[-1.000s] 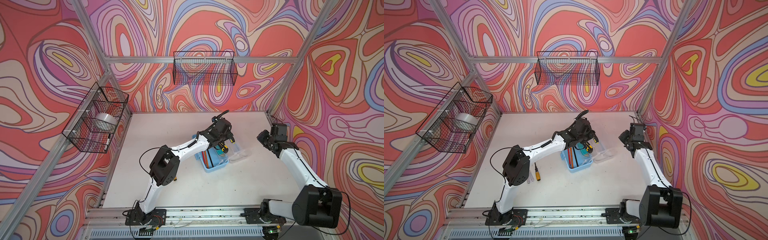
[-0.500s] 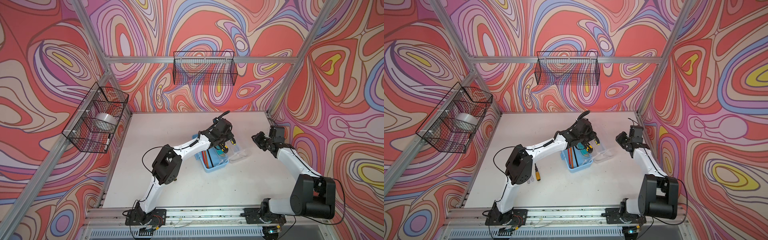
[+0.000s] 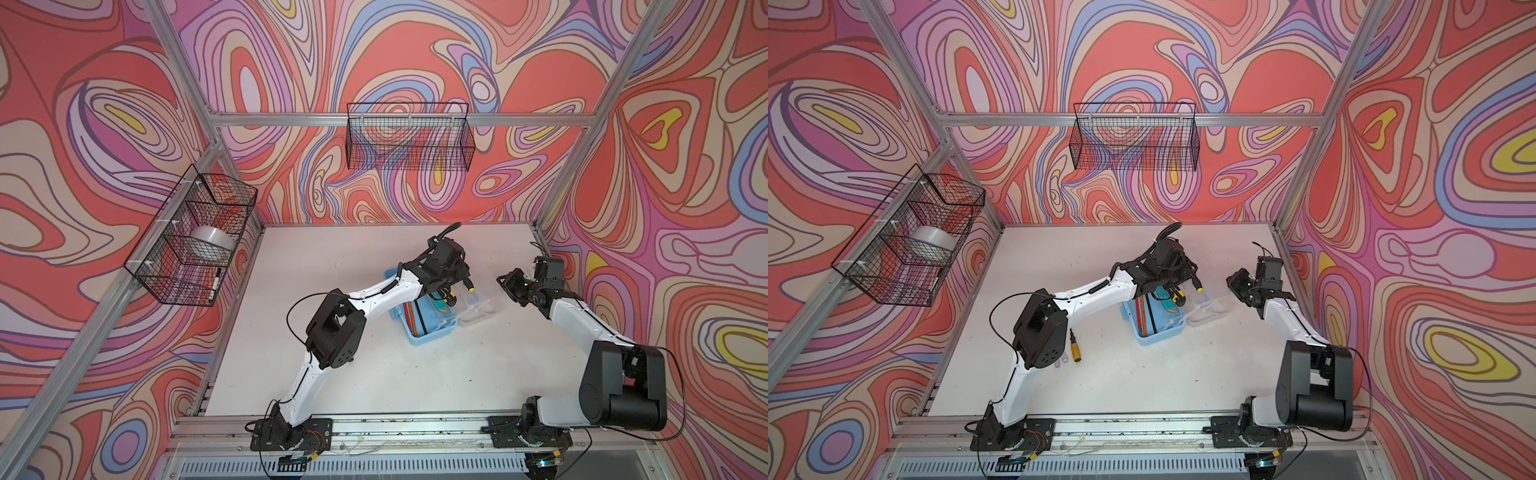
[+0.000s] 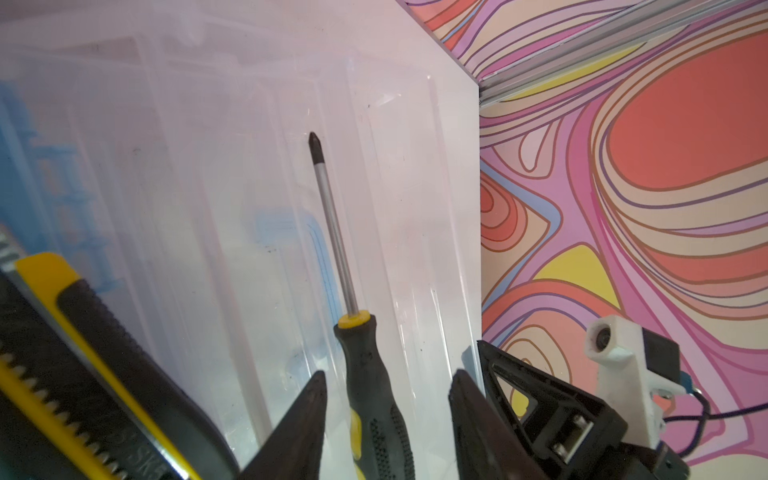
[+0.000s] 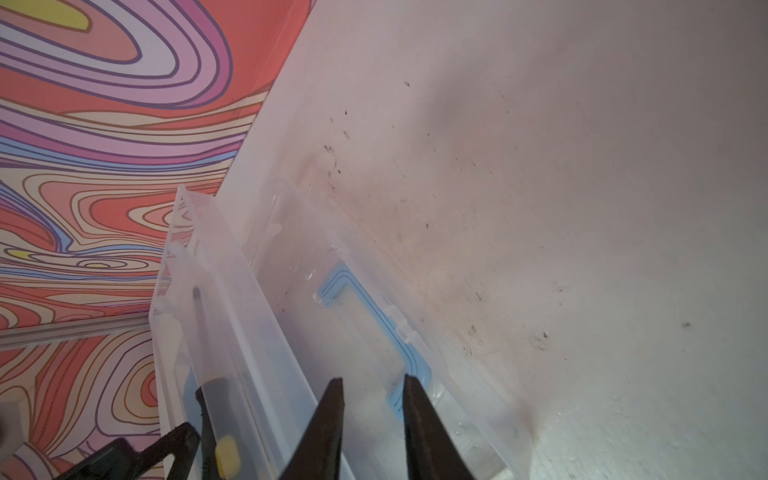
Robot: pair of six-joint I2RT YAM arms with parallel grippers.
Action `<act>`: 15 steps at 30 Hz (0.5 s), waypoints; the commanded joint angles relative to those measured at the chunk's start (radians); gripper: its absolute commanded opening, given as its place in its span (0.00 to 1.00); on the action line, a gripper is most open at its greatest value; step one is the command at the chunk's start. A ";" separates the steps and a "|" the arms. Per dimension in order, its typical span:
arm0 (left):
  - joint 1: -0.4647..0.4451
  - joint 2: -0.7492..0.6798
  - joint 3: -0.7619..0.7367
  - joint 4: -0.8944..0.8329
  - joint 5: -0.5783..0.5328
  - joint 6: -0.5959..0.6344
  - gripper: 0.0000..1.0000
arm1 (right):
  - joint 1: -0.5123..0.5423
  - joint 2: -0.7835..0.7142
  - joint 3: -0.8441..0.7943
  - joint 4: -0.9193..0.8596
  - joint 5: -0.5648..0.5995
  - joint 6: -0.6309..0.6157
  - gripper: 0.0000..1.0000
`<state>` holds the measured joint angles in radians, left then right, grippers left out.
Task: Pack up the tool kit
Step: 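Lower the screwdriver into the clear lid compartment and open the left gripper, then withdraw the left gripper while the right gripper reaches toward the clear-handled screwdrivers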
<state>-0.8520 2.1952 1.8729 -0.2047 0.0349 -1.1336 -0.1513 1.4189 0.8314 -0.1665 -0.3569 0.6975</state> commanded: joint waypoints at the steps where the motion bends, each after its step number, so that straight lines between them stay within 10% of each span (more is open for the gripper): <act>1: 0.006 -0.041 -0.007 -0.086 -0.038 0.042 0.50 | 0.026 -0.012 -0.026 0.016 -0.019 0.013 0.26; 15: 0.049 -0.269 -0.209 -0.034 -0.127 0.128 0.52 | 0.179 -0.060 -0.062 0.001 0.063 0.075 0.25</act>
<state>-0.8120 1.9732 1.7054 -0.2489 -0.0574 -1.0302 0.0166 1.3571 0.7925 -0.1505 -0.3027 0.7578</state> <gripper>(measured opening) 0.515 0.253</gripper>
